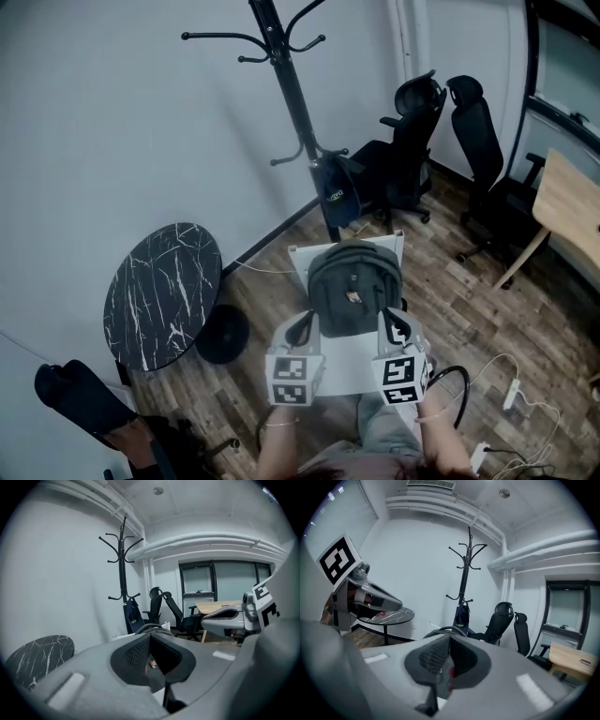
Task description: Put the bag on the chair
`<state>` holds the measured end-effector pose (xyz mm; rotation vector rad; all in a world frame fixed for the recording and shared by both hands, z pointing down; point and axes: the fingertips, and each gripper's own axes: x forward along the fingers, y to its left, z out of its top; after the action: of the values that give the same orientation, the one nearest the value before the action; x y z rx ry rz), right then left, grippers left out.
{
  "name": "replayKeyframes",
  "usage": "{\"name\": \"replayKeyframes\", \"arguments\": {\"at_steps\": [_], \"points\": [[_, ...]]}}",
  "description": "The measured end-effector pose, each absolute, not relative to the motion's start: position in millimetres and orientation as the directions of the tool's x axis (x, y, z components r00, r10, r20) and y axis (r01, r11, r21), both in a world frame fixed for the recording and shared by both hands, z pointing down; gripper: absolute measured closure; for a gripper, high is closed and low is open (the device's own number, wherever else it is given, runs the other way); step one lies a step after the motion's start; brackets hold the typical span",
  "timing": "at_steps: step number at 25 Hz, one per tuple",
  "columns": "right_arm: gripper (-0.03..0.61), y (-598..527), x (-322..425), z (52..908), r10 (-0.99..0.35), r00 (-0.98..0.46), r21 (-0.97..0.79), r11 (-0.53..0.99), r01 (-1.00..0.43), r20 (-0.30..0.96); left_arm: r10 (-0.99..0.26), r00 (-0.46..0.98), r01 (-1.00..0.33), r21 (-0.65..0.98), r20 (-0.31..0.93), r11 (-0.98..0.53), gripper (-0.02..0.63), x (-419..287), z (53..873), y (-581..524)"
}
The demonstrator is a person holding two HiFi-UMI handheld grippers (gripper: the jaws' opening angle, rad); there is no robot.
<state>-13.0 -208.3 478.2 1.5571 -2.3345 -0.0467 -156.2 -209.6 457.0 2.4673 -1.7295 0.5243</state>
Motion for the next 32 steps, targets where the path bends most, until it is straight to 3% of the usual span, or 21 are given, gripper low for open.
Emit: {"name": "replayKeyframes", "arguments": {"at_steps": [14,32], "points": [[0.575,-103,-6,430,-0.924,-0.353,0.113,0.37,-0.922,0.147,-0.895,0.359,-0.916,-0.083,0.267,-0.392,0.604,-136,423,-102],[0.575,-26,23,383,-0.908,-0.41,0.159,0.419,-0.894,0.087,-0.905,0.372,-0.914,-0.086,0.206,-0.396,0.603,-80,381,-28]]}}
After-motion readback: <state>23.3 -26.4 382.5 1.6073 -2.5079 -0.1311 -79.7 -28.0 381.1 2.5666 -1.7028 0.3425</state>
